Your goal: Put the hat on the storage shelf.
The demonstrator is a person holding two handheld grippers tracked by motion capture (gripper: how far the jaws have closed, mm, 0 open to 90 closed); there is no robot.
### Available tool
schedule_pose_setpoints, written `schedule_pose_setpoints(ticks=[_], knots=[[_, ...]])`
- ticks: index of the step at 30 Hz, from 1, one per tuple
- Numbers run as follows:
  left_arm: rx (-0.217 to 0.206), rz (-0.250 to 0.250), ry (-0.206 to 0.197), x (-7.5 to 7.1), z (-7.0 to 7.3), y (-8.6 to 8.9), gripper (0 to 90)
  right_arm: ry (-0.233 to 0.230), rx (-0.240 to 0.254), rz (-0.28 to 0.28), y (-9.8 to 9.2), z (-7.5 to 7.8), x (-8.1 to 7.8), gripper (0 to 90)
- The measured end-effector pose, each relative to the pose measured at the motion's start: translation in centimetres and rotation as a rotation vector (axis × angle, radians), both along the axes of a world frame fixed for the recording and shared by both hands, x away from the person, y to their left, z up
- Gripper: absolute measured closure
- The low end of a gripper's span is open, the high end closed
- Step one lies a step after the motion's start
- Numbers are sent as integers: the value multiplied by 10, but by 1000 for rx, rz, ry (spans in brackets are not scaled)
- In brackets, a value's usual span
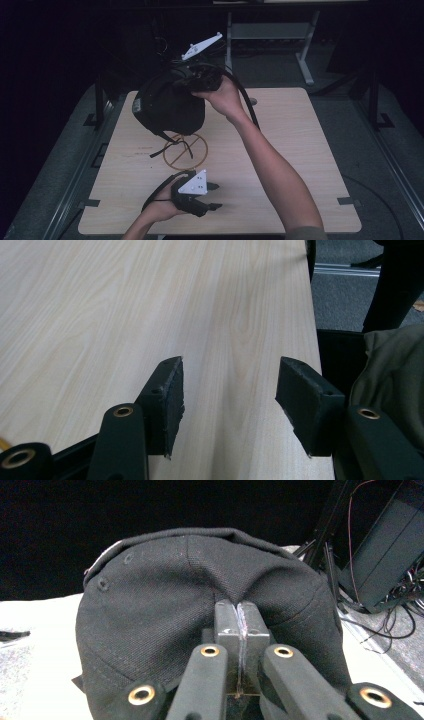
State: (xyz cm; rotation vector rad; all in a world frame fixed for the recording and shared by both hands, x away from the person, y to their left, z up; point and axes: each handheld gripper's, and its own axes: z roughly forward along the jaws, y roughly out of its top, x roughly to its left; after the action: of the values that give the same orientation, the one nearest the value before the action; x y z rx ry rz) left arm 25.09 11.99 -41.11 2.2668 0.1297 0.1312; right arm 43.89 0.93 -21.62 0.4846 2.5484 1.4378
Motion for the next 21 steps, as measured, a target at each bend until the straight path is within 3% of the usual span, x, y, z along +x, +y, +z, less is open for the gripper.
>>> schedule_pose_setpoints(ticks=[7, 8, 10, 21], knots=[[-2, -10, -1, 0, 0, 0, 441, -17, 14, -35, 19, -11, 4, 862], [-1, -7, -3, 0, 0, 0, 440, -6, 38, -50, 21, -13, 4, 783], [-6, -2, 6, -1, -1, 1, 438, 1, 40, -51, 25, -16, 5, 695], [-29, 46, 0, 1, 0, 8, 395, 57, 106, -65, 1, -26, 2, 512]])
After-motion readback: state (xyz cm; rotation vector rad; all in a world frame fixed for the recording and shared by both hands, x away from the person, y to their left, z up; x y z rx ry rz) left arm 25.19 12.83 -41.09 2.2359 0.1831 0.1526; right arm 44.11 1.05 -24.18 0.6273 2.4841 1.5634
